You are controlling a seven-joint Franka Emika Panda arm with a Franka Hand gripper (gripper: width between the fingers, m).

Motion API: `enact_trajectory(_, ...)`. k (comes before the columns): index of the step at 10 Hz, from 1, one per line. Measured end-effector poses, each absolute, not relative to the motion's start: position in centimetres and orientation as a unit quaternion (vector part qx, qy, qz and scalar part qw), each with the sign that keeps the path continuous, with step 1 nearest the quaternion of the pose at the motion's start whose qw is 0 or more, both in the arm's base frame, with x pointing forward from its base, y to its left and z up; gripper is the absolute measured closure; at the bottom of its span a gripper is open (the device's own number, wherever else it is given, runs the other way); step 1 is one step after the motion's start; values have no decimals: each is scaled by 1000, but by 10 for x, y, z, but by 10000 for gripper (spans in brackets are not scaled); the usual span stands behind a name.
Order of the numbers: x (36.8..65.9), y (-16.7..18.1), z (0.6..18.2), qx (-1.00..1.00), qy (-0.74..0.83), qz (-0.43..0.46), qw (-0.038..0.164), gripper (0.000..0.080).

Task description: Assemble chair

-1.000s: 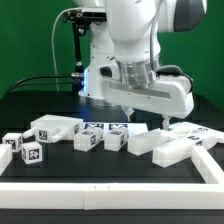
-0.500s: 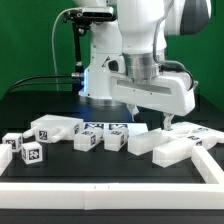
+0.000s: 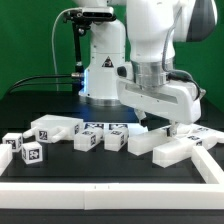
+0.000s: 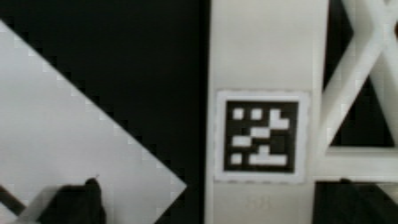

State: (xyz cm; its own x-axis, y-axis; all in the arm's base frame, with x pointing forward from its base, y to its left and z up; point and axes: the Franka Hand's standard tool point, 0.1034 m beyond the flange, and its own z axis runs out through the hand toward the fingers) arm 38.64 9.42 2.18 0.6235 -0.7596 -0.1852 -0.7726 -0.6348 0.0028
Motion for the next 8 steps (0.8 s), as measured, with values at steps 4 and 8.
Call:
enact_trajectory(4, 387, 90, 13, -906, 416, 68, 36, 151)
enact_trajectory(8, 387, 90, 13, -907, 414, 67, 36, 450)
